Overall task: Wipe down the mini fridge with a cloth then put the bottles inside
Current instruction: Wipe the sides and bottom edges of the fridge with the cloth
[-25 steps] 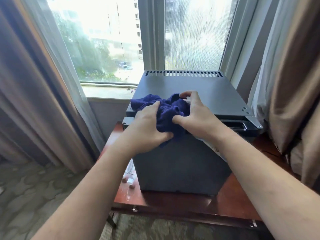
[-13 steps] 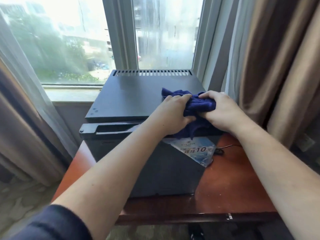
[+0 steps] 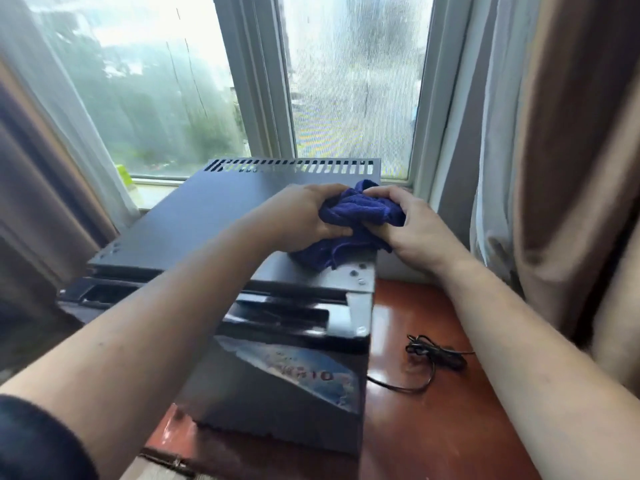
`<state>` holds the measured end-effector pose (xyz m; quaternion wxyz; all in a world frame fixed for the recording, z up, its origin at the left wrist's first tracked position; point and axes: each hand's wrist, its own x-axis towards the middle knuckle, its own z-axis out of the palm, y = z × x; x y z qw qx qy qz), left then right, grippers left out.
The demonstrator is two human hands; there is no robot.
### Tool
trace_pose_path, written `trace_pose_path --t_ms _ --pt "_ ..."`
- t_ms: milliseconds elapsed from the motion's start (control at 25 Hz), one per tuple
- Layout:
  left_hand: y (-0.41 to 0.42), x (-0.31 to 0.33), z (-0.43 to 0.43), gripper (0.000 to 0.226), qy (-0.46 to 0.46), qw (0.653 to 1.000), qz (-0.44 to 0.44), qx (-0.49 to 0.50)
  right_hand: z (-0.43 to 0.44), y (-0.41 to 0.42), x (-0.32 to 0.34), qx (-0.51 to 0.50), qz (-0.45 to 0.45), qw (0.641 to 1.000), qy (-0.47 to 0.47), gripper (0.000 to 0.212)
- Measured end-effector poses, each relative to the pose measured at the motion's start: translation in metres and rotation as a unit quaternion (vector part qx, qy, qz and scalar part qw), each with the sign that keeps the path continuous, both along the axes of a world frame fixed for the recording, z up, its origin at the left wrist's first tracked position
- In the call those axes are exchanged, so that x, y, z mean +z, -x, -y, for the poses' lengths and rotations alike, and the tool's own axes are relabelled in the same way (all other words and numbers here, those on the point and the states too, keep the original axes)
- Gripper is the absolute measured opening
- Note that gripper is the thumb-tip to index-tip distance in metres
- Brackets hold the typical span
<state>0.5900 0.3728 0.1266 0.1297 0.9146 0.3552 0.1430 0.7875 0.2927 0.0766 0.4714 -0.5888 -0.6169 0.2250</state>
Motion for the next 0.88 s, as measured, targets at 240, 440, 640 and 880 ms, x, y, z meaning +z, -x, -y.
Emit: trace_pose_path --t_ms 240,440,640,880 --pt "-0.110 0.000 0.000 0.048 -0.010 0.995 -0.104 -0.005 0.012 -0.056 -0.061 0.035 -0.274 0.958 0.073 0.026" --pt "-0.136 -0.030 0.064 0.029 -0.135 0.912 -0.388 -0.003 0.062 -0.018 -0.117 0.099 -0.610 0.767 0.173 0.038" --pt "-0.087 -0.019 0.129 0.050 -0.122 0.903 -0.411 -0.007 0.096 0.010 -0.117 0.089 -0.653 0.735 0.159 0.056" --pt "-0.046 -0.011 0.171 0.065 -0.135 0.927 -0.350 -0.020 0.124 0.048 -0.106 0.038 -0.534 0.842 0.070 0.064"
